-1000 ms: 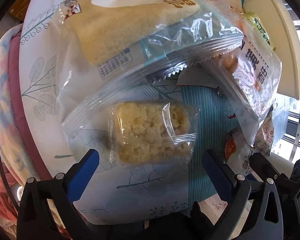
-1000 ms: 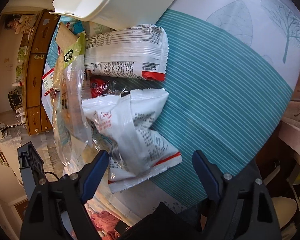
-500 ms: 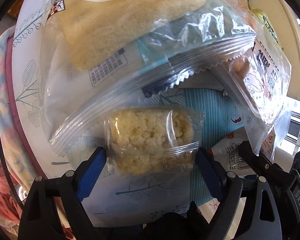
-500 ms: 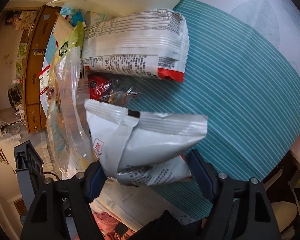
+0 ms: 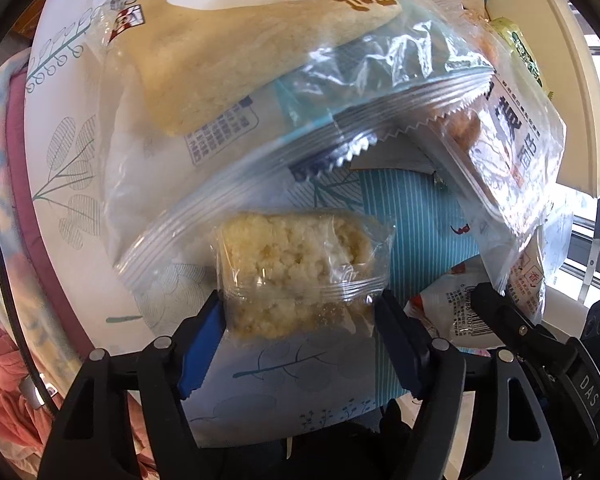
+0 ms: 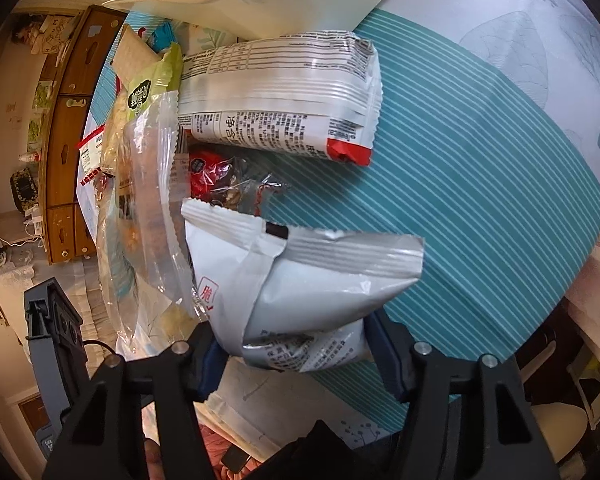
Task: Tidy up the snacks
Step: 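Close left gripper on rice crisp bag while right gripper closes on white packet, then carry rice crisp bag with left tool while right tool carries packet to tray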
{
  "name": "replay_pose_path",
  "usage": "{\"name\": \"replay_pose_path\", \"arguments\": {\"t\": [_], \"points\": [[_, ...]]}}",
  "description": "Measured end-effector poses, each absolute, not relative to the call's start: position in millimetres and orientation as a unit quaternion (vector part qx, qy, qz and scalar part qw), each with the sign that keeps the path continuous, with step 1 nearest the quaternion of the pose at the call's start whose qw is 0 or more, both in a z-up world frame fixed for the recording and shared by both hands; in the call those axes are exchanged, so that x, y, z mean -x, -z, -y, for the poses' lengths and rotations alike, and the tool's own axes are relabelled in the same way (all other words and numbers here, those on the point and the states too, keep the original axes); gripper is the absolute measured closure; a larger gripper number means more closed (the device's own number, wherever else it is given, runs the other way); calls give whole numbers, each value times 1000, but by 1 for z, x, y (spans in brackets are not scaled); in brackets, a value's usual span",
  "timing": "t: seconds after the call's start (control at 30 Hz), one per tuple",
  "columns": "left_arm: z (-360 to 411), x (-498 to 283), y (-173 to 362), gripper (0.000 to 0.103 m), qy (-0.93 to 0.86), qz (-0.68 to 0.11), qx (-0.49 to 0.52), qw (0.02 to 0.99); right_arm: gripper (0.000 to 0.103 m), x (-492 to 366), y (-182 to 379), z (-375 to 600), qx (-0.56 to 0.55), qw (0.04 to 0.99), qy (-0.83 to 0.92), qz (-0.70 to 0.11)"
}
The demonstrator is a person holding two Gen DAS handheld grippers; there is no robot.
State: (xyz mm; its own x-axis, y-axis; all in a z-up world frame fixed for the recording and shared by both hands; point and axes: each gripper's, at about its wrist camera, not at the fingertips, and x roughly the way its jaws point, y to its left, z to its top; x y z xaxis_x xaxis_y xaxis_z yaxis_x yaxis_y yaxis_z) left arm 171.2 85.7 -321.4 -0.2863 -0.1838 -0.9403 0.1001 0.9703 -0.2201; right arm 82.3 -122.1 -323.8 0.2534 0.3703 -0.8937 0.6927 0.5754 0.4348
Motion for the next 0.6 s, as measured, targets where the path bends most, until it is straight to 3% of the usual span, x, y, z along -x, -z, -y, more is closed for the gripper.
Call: {"name": "replay_pose_path", "arguments": {"t": [0.3, 0.6], "points": [[-94, -164, 284, 31, 129, -786, 26, 604, 42, -75, 289, 123, -440, 658, 145, -594], [-105, -152, 216, 31, 164, -720, 35, 673, 42, -66, 241, 126, -415, 704, 138, -559]]}}
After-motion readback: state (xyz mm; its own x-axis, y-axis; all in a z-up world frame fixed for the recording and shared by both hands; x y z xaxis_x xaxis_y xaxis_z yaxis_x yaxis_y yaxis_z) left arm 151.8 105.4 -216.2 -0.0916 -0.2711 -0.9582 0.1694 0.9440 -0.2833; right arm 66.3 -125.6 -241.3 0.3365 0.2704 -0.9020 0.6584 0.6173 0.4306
